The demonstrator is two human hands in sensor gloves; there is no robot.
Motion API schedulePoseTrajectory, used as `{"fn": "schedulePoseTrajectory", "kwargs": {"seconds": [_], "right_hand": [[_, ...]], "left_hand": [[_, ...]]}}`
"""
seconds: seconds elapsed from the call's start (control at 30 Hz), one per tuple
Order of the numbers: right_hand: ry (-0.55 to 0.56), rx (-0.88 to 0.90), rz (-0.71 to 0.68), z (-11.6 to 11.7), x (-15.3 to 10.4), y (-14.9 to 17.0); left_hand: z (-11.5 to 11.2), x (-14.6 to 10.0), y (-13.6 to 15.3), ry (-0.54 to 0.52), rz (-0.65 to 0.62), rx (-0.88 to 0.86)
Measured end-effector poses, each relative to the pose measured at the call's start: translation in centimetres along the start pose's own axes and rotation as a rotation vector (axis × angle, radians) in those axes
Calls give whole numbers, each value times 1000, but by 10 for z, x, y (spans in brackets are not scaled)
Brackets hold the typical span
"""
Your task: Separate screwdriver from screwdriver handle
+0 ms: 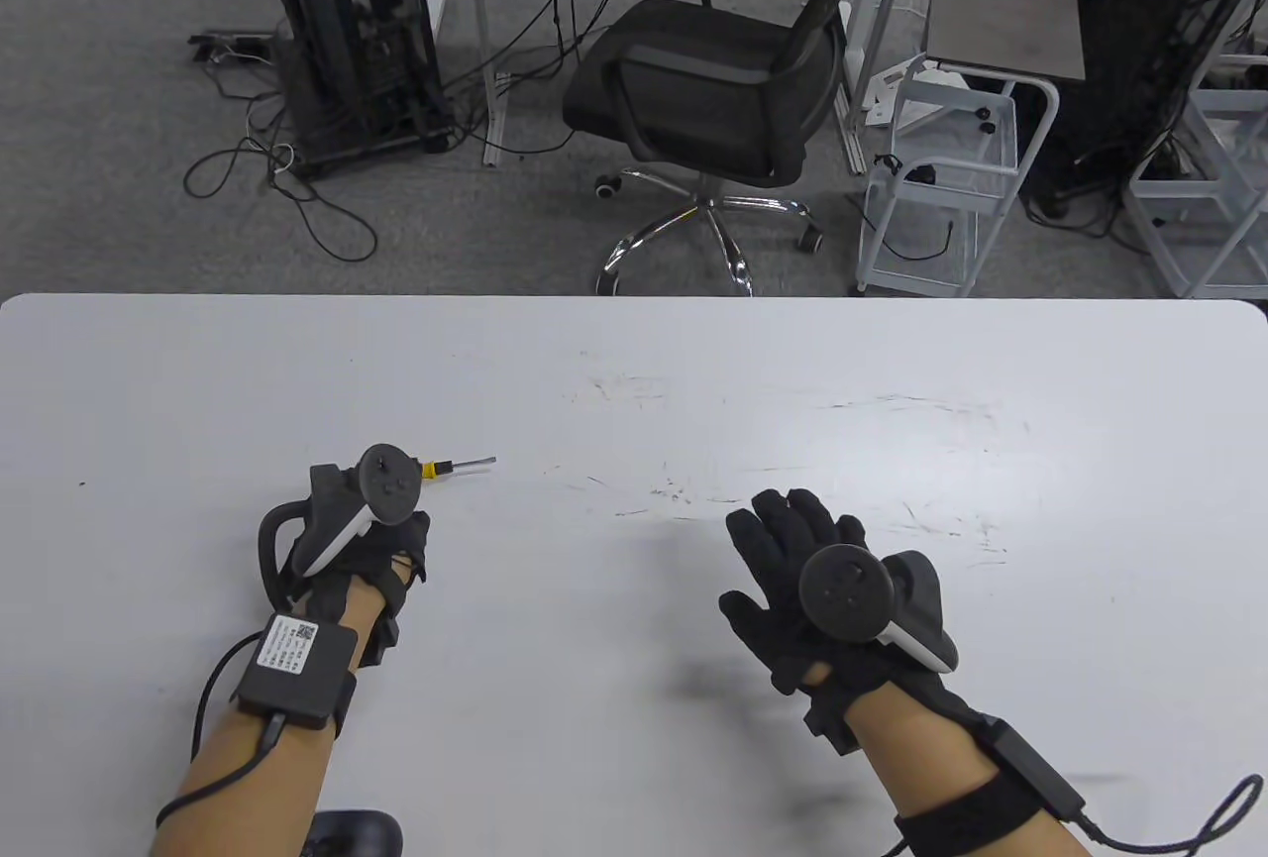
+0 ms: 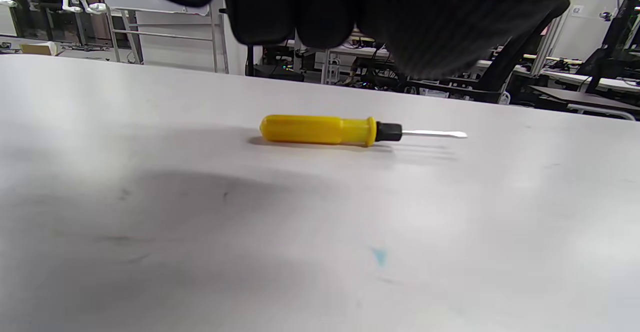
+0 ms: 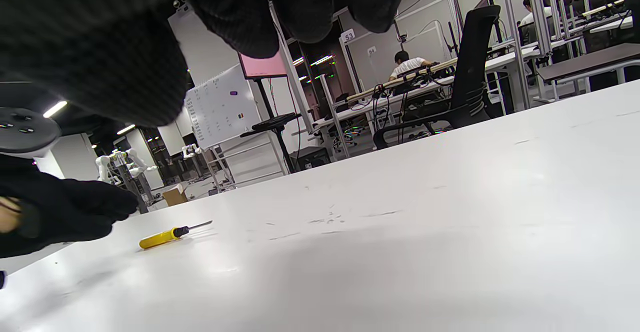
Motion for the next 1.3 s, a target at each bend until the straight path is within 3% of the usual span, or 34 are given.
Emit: {"fn": "schedulePoseTrajectory", "kwargs": {"seconds": [0.33, 0.77, 1.0, 1.3], "right_hand": [[-17, 1, -18, 2, 2, -2], [-16, -5, -26, 4, 2, -4], [-14, -3, -33, 4, 2, -5], [-11, -2, -72, 7, 2, -13]], "left_hand": [[-37, 47, 7, 66, -27, 24], [-45, 54, 6, 17, -57, 96], [-30, 31, -8, 57, -103, 62], [7, -31, -48, 83, -188, -4]]}}
Point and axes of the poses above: the tracker on the back of each hand, its own y axis roughly to the little-finger side, its own x axis roughly from the wrist to the fingertips, z = x × y, the point moved 3 cm from there along x, roughly from the wrist to the fingertips, and after that the axes turned 14 degrees about -y, right-handed, at the moved point
